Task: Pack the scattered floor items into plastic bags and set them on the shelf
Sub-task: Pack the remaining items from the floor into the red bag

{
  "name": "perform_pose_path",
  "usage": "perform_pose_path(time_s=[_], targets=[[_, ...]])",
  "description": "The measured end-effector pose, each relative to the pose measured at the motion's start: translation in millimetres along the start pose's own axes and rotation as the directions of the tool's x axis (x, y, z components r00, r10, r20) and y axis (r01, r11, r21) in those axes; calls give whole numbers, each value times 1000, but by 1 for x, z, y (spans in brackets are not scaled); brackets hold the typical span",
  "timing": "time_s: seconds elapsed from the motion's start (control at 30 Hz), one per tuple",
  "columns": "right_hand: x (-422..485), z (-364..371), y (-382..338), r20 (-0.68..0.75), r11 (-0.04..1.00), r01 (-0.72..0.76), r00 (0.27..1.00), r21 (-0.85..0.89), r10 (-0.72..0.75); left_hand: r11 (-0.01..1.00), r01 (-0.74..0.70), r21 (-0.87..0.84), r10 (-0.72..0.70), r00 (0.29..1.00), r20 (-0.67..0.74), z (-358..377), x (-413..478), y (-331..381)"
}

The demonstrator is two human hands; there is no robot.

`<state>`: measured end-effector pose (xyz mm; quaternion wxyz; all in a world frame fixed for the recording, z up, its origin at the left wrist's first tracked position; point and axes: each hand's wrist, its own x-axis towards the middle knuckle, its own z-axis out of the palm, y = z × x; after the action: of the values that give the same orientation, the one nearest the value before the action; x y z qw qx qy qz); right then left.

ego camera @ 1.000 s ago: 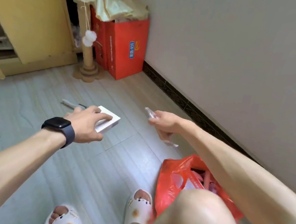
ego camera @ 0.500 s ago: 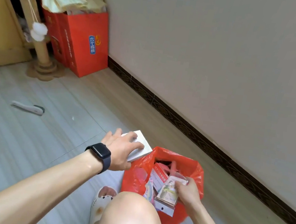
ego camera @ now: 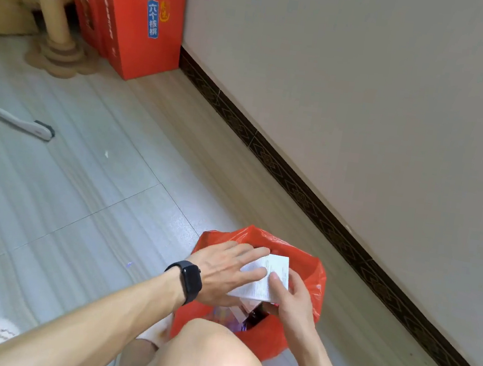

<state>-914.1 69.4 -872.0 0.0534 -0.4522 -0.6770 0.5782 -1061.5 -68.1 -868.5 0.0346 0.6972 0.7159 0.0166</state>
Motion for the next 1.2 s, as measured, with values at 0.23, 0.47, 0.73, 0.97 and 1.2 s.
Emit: perform_pose_path(time_s=[0.23,0.47,0.73,0.97,1.2], targets=[[21,-27,24,-28,868,-63,998,-493,56,996,-84,42,65,934,351,64,0,2],[54,-3,8,121,618,117,992,-778,-36,929,43,367,-213,875,436,73,-3,-35],[42,30,-34,370,529,373,922,-762,-116,929,328,170,-363,898,250,36,-34,-92],[45,128,-91,523,445,653,757,-612,-392,754,635,167,-657,732,181,11,-102,-179],[106,277,-62,733,271,731,670,-626,-118,509,850,135,-802,412,433,92,-227,-219]])
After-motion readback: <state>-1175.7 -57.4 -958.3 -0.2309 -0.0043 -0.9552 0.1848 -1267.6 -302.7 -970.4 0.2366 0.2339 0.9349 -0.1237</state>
